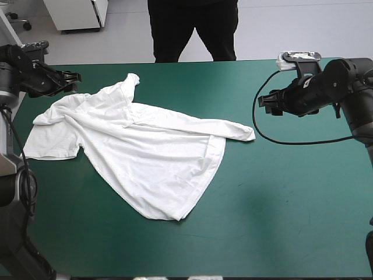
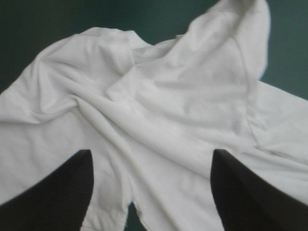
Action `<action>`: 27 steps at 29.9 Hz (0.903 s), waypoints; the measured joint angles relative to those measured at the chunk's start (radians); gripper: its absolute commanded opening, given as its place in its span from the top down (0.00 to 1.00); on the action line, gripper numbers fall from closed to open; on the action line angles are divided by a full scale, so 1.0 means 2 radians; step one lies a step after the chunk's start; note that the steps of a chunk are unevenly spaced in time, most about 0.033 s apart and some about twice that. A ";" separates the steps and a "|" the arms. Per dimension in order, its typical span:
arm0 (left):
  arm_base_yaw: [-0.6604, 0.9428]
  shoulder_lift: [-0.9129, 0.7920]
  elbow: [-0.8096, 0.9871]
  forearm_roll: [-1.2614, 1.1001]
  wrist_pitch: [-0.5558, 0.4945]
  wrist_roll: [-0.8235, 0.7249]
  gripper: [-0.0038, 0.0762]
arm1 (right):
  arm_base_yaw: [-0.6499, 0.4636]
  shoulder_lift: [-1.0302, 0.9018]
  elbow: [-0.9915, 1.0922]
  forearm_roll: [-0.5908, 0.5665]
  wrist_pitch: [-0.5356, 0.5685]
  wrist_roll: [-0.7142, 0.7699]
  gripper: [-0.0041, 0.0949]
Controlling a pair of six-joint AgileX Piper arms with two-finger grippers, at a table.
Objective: Fold the cloth
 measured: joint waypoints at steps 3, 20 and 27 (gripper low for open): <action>-0.036 -0.059 0.053 -0.003 0.001 0.011 0.38 | 0.000 0.000 0.000 -0.008 0.000 0.000 0.38; -0.265 -0.294 0.273 -0.003 0.005 0.039 0.25 | 0.000 0.000 0.000 -0.011 0.000 0.000 0.38; -0.341 -0.299 0.332 0.014 0.004 -0.097 0.25 | 0.000 0.000 0.000 -0.008 0.000 0.002 0.38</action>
